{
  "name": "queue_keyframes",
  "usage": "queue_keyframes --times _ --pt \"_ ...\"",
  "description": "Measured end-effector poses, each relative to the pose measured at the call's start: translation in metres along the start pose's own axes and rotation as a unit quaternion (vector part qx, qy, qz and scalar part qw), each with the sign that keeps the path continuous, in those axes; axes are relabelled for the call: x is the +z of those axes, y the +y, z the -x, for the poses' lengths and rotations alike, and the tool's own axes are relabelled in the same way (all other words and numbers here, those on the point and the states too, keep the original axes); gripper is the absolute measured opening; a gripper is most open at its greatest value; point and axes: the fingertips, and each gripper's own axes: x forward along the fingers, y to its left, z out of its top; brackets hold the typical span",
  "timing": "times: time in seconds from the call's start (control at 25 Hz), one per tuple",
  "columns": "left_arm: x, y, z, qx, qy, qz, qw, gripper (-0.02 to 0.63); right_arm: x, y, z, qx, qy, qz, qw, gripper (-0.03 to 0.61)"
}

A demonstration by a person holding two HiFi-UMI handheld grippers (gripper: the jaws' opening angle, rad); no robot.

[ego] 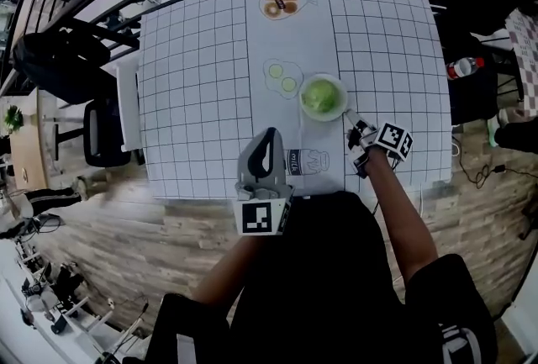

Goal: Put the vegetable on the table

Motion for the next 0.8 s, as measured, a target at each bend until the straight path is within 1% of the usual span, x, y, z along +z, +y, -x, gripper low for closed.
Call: queue_keyframes --times 0.16,0.28,0.32,0.4,0.44,0.68,0.8 --pt "-0.002 0.001 0.016 -0.005 -0.005 0.018 0.9998 0.008 -0.006 0.024 0.012 0.007 -0.007 0.037 0.999 0.069" --pt "-0.011 0.005 0.031 -0.01 0.01 0.016 0.9998 0.008 -0.018 0.046 0.02 0.023 -0.01 0.056 0.998 0.069" --pt "-0.012 0.007 0.035 -0.013 0.009 0.016 0.9998 0.008 -0.023 0.054 0.023 0.027 -0.01 0.065 0.997 0.063" --pt "-0.009 0.01 0.044 -0.017 0.0 0.016 0.9997 0.008 -0.034 0.07 0.031 0.032 -0.012 0.09 0.995 0.013" --pt "-0.008 0.012 0.049 -0.019 -0.001 0.017 0.9997 0.008 -0.039 0.078 0.036 0.032 -0.014 0.104 0.994 -0.003" --pt "-0.003 0.032 0.09 -0.018 -0.01 0.031 0.9993 0.008 -0.086 0.133 0.06 0.037 -0.027 0.171 0.984 -0.005" --pt "-0.001 0.043 0.114 -0.015 -0.009 0.045 0.9989 0.008 -0.116 0.163 0.076 0.037 -0.035 0.221 0.974 -0.005"
